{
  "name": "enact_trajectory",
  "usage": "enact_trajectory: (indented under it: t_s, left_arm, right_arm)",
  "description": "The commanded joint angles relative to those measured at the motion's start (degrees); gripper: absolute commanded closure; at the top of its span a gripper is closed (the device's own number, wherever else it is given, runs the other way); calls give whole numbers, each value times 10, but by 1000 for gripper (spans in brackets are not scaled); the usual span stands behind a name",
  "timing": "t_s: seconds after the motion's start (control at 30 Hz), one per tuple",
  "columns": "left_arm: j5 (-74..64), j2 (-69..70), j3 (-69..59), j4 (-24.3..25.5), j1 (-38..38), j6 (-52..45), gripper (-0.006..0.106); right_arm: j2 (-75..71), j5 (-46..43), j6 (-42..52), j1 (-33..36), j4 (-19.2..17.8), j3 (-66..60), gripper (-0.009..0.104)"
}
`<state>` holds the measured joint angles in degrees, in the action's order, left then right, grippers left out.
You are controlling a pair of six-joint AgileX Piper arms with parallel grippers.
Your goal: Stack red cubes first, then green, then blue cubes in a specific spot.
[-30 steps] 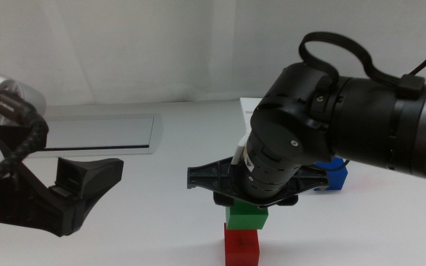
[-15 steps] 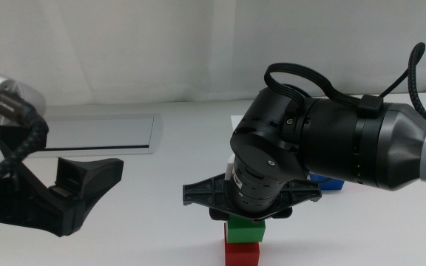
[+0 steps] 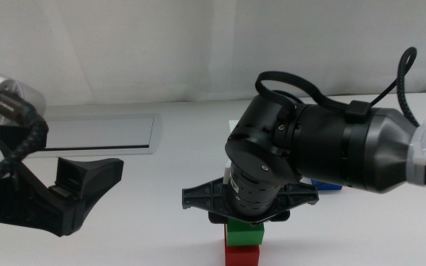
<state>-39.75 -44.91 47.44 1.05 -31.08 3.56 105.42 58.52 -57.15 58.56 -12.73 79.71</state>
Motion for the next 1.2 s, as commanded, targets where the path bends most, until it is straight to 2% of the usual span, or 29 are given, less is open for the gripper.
enact_trajectory:
  t_s: [0.0,0.83,0.9,0.93,0.97,1.07,1.1,1.17]
  left_arm:
    - [6,2,-2,-4,-4,3,14]
    - [6,2,-2,-4,-4,0,14]
    - [6,2,-2,-4,-4,0,14]
    - [6,2,-2,-4,-4,0,14]
    - [6,2,-2,-4,-4,0,14]
    - [6,2,-2,-4,-4,0,14]
    - [6,2,-2,-4,-4,-2,14]
    - [6,2,-2,-4,-4,-2,14]
  right_arm:
    - [10,-3,-4,3,-10,1,97]
    - [25,-20,-14,3,-26,1,97]
    - [25,-20,-14,3,-26,1,93]
    - [25,-21,-14,3,-26,1,69]
    - [25,-24,-14,3,-26,1,59]
    - [25,-28,-13,3,-27,1,50]
    - [25,-33,-9,3,-27,1,36]
    - [25,-36,-9,3,-21,1,30]
